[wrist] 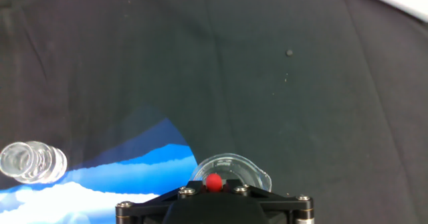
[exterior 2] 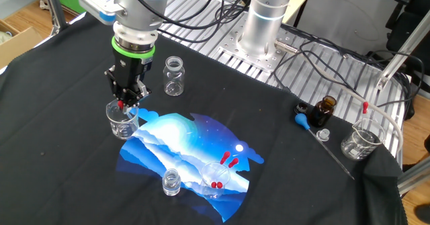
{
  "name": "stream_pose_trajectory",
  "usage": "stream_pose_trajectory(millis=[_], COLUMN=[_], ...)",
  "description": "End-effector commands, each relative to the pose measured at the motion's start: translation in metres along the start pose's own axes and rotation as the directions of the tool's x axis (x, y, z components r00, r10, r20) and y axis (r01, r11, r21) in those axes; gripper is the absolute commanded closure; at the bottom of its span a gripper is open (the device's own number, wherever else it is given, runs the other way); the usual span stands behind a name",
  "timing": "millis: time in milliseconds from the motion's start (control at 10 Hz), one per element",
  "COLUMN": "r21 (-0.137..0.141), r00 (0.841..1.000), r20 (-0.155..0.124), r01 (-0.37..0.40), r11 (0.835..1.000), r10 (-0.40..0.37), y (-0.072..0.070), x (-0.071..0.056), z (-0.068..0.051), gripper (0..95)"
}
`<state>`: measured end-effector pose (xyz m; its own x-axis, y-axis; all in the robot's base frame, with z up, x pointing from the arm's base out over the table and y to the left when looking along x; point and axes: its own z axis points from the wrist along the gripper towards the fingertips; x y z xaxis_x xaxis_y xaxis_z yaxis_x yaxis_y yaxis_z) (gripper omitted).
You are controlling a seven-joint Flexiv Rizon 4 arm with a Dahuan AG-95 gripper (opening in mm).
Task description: Transfer liquid using a dropper
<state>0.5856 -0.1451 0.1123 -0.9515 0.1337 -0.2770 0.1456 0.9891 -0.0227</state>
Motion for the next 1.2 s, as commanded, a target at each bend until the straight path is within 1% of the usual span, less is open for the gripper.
stream_pose_trajectory(millis=[100, 700, 1000, 1100, 1200], r21=[-0.001, -0.004, -0.006, -0.006, -0.006], r00=[1.000, 1.000, 1.000, 1.000, 1.000], r20=[0.005, 0.004, 0.002, 0.000, -0.004], r01=[-0.003, 0.003, -0.017, -0.023, -0.025], r11=[1.000, 1.000, 1.000, 1.000, 1.000], r10=[0.003, -0.003, 0.017, 0.023, 0.025], y=[-0.0006, -0.0019, -0.0019, -0.0019, -0.0018], x=[0.0000, 0.0043, 0.0043, 0.0043, 0.0043], z=[0.0031, 0.0075, 0.0075, 0.0075, 0.0075], gripper=[95.0, 95.0, 95.0, 76.0, 76.0])
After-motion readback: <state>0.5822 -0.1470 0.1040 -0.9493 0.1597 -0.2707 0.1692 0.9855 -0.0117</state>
